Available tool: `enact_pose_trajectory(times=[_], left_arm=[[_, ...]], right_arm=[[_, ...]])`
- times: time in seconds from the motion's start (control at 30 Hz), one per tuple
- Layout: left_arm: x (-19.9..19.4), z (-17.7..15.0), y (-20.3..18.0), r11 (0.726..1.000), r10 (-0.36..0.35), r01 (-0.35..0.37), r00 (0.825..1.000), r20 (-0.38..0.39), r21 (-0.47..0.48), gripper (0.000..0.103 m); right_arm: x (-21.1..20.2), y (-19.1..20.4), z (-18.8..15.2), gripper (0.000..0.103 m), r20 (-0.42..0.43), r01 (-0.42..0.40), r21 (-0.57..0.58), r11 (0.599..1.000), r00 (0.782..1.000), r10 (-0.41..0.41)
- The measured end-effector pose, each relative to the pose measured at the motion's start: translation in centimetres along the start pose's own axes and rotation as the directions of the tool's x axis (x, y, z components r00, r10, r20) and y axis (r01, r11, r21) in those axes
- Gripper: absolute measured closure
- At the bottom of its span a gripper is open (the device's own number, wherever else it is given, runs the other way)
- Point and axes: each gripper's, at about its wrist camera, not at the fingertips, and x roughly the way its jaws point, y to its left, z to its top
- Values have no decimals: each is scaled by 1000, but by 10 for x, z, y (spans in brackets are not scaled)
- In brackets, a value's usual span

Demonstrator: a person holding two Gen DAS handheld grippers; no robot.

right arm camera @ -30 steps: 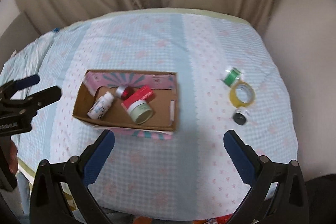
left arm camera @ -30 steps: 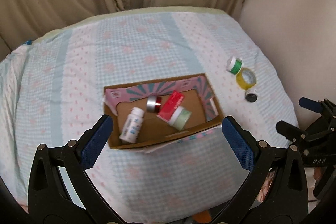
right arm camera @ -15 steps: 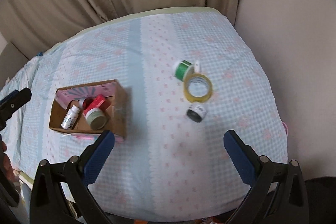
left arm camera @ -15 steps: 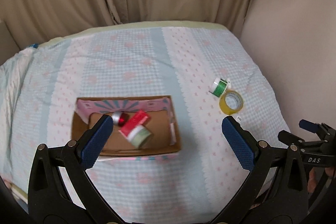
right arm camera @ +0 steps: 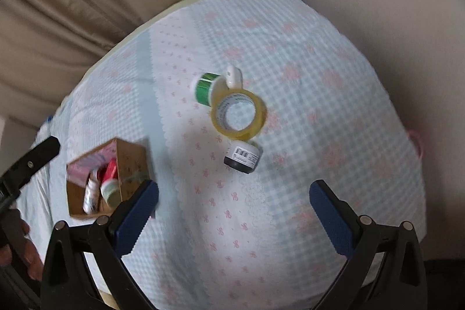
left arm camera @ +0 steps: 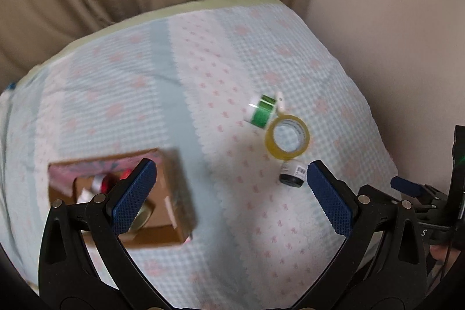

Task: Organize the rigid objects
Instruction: 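Move both tools toward the yellow tape, green jar and black jar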

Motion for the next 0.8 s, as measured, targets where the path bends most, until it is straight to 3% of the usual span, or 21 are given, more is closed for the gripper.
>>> enact_pose_trajectory(times=[0.27, 0.47, 0.67, 0.8], left_arm=[[54, 50, -39, 986, -28, 41, 996, -79, 164, 0], [127, 74, -55, 962, -38, 85, 983, -181, 259, 0], [202, 82, -66, 941, -3, 95, 962, -271, 326, 0], [242, 88, -70, 931, 14, 98, 952, -305, 351, 2]], right_arm=[[23, -10, 12, 0, -65, -4, 136, 991, 998, 13], [66, -7, 20, 0, -100, 6, 207, 978, 995, 16], [129, -14, 21, 16, -161, 26, 288, 957, 987, 22], [158, -18, 20, 16, -179, 39, 336, 941, 984, 23]])
